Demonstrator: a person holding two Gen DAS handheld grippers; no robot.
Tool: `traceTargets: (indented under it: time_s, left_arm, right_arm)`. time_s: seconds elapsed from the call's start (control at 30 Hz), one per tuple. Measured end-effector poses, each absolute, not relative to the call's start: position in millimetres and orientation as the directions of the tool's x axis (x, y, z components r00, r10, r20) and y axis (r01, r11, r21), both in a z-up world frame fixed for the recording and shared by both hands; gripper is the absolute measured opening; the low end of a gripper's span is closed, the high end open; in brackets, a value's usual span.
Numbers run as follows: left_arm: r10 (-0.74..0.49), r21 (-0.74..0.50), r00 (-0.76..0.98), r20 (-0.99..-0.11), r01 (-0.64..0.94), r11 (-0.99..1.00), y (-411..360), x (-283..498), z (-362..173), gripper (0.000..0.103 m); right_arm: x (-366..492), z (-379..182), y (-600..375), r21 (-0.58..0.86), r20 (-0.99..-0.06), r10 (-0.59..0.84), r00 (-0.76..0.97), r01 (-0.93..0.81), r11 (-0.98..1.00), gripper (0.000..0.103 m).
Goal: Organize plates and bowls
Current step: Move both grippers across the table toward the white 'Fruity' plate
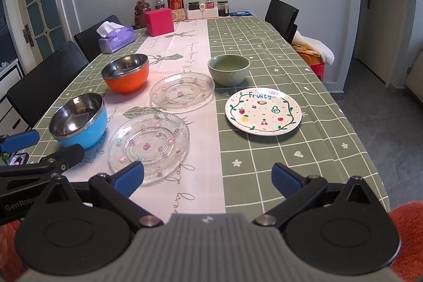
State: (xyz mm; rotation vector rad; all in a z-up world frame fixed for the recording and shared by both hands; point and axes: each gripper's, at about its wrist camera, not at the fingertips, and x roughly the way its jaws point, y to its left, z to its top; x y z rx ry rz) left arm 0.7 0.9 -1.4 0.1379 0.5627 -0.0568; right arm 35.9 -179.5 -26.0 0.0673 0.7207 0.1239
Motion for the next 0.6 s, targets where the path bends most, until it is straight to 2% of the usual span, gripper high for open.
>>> traceTargets:
  time_s: [0.27, 0.6]
  left_arm:
    - [-0.029, 0.080, 0.846, -0.532, 0.084, 0.993, 5, 1, -3, 0.097]
    - [-0.172, -0.134, 0.852, -0.494, 0.121, 0.984, 35, 12, -1, 0.095]
  right_arm:
    - [36, -27, -180, 0.115, -0.649, 0.148, 0.746, -0.097, 0.989, 0.100]
    - [48, -30, -186, 0.123, -0.605, 0.179, 0.776, -0.131, 0.984, 0.100]
